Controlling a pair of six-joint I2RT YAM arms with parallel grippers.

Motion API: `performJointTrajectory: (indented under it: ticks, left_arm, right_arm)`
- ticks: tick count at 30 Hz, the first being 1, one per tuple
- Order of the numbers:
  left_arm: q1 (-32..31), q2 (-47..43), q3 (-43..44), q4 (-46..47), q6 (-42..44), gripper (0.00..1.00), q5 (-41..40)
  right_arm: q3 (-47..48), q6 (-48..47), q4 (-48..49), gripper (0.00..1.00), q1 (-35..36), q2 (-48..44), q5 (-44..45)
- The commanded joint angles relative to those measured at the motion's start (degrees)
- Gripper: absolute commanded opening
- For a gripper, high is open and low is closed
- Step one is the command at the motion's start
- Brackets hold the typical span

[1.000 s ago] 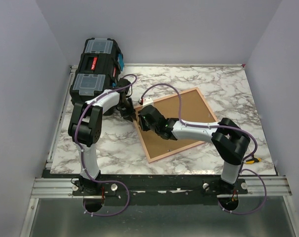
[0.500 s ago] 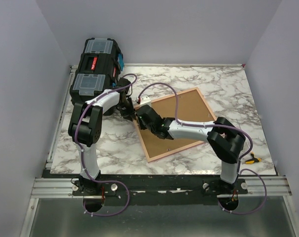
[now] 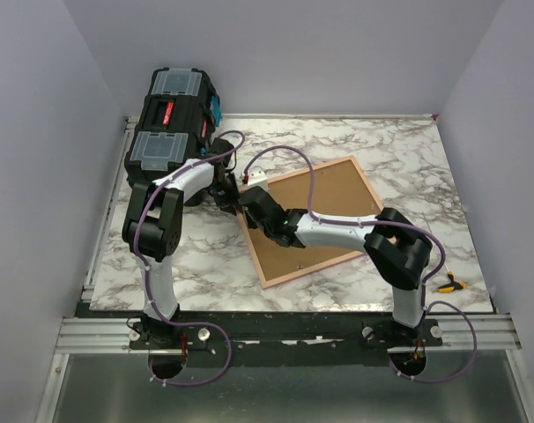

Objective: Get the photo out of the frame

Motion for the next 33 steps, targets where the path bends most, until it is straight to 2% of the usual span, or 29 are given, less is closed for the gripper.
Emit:
performJointTrajectory:
  ticks: [1, 7, 10, 14, 18, 25, 33]
  left_arm:
    - [-0.5, 0.8, 1.1, -1.7, 1.3, 0.00, -0.8]
    - [-0.5, 0.7, 1.2, -1.9, 1.4, 0.00, -1.1]
    - [-0.5, 0.6, 1.3, -1.8, 1.6, 0.01, -0.8]
    - [-0.5, 0.0, 1.3, -1.5, 1.9, 0.20, -0.4]
    - [-0.5, -2.0, 1.4, -1.5, 2.3, 0.33, -0.7]
    - [-0.5, -9.3, 0.6, 0.2, 3.6, 0.53, 1.0]
    - [-0.5, -19.7, -2.4, 3.7, 7.2, 0.62, 5.0]
  right_arm:
    - [1.3, -0.3, -2.3, 0.01, -0.4, 1.6, 5.8]
    - [1.7, 0.0, -2.4, 0.01, -0.4, 1.4, 5.5]
    - [0.2, 0.2, -0.7, 0.01, -0.4, -1.6, 0.8]
    - [-2.8, 1.4, 1.0, 0.01, -0.5, -8.8, -3.4]
    - [-5.3, 2.5, -1.4, 0.01, -1.3, -14.6, -4.7]
    - [-16.4, 8.2, -4.8, 0.01, -3.1, -24.1, -9.6]
    - [-27.3, 16.0, -9.4, 0.01, -3.3, -35.4, -11.6]
